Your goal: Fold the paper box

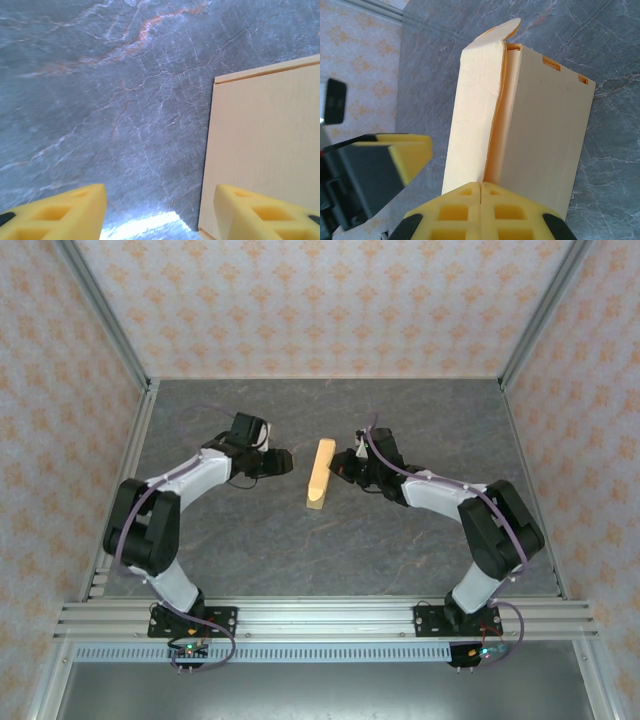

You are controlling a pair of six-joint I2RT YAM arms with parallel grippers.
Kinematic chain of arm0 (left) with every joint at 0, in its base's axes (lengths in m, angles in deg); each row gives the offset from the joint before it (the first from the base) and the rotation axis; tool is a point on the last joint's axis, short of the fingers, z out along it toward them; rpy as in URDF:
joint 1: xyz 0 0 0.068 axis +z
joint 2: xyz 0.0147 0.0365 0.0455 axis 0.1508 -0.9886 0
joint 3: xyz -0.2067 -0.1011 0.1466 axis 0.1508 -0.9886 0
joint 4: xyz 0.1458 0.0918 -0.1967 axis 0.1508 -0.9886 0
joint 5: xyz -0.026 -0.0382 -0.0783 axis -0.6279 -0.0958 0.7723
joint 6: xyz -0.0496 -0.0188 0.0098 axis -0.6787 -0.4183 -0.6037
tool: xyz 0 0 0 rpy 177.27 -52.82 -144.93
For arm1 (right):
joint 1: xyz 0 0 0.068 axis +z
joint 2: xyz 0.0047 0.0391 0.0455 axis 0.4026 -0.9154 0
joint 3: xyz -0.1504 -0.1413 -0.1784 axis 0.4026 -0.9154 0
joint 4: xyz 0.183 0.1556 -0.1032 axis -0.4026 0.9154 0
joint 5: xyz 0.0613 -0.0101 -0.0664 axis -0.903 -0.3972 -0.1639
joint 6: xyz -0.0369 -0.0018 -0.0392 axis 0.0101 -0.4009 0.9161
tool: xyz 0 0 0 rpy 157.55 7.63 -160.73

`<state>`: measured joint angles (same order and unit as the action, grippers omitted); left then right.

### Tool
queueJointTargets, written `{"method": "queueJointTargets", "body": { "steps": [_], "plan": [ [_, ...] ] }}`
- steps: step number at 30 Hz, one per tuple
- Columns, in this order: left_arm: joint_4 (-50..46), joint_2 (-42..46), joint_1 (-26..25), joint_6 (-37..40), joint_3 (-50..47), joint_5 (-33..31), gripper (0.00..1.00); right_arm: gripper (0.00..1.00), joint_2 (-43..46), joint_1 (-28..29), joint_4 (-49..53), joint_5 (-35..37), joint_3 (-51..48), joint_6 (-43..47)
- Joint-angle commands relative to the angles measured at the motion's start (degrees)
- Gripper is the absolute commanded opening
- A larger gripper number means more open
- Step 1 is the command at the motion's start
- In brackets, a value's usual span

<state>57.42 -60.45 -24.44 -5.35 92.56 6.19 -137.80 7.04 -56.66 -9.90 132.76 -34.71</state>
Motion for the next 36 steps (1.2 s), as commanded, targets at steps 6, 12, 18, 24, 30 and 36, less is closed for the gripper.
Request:
{"method": "queueJointTargets", "body": {
  "steps": [6,12,18,24,30,36],
  "plan": [
    [4.7,15.6,-4.7,4.1,-9.7,-6.5,0.67,0.00,-2.7,0.1,6.2,2.7,1.2,1.6],
    [10.6,21.9,-15.0,4.5,-16.6,-12.1,0.75,0.00,-3.1,0.1,6.1,2.5,1.7,1.5],
    [14.1,19.2,-20.3,6.3,-16.7,-15.1,0.82,0.00,-3.1,0.2,6.2,2.5,1.9,1.4],
    [15.8,12.6,-23.1,8.0,-13.3,-18.4,0.84,0.00,-2.8,0.2,6.0,2.7,1.6,1.3],
    [17.1,7.9,-23.4,8.9,-10.3,-19.4,0.82,0.00,-2.5,0.2,6.0,2.7,1.5,1.3],
    [17.2,5.0,-23.4,8.8,-8.6,-20.1,0.67,0.00,-2.4,0.2,5.9,2.8,1.5,1.3]
  ]
}}
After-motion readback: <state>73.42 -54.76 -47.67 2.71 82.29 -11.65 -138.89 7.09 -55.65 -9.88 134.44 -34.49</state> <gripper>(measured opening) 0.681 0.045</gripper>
